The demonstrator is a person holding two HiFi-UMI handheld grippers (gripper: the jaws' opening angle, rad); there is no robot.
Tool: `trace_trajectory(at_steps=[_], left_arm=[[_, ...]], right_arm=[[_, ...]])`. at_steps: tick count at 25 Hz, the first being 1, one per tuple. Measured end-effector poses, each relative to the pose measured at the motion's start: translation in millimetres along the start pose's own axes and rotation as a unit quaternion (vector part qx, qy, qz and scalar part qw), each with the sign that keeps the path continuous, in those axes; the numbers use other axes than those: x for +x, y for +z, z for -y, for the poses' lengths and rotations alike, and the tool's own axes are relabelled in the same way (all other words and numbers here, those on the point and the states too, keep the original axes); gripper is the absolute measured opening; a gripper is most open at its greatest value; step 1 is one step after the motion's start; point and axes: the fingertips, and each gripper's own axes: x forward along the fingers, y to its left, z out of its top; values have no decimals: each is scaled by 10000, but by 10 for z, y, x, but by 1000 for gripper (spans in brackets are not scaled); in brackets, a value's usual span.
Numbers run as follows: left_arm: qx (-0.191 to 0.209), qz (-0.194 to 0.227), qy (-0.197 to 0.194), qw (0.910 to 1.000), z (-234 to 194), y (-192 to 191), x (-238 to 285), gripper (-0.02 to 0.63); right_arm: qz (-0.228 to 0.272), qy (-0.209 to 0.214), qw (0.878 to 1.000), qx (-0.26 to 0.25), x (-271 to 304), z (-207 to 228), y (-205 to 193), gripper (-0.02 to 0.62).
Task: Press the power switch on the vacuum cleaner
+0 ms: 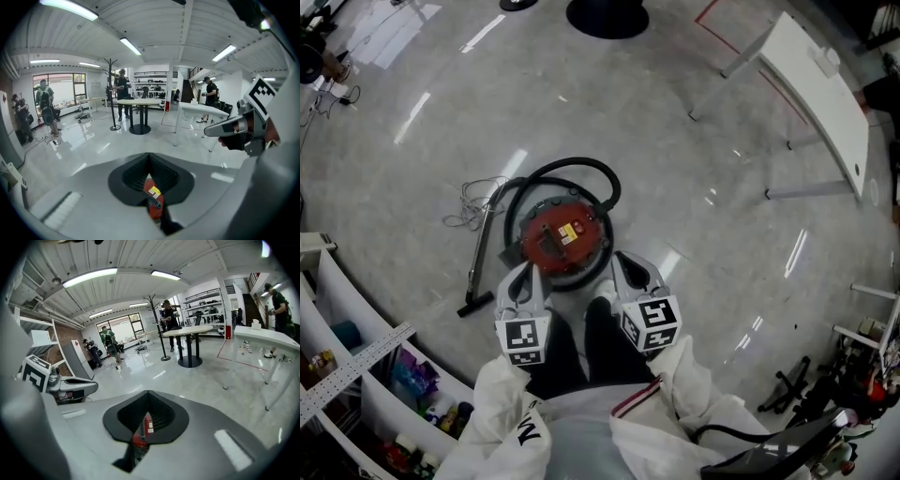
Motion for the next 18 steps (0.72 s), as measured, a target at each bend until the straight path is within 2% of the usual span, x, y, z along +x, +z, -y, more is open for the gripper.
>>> trace_trajectory(at_steps=[9, 18], left_arm=[[-137, -96, 15, 9999, -95, -315, 249, 0], [-270, -270, -225, 9990, 146, -661, 549, 0]], right_arm=[[-257, -106, 9996, 34, 299, -2, -393, 0], [-532, -114, 9985, 97, 625, 61, -798, 0]])
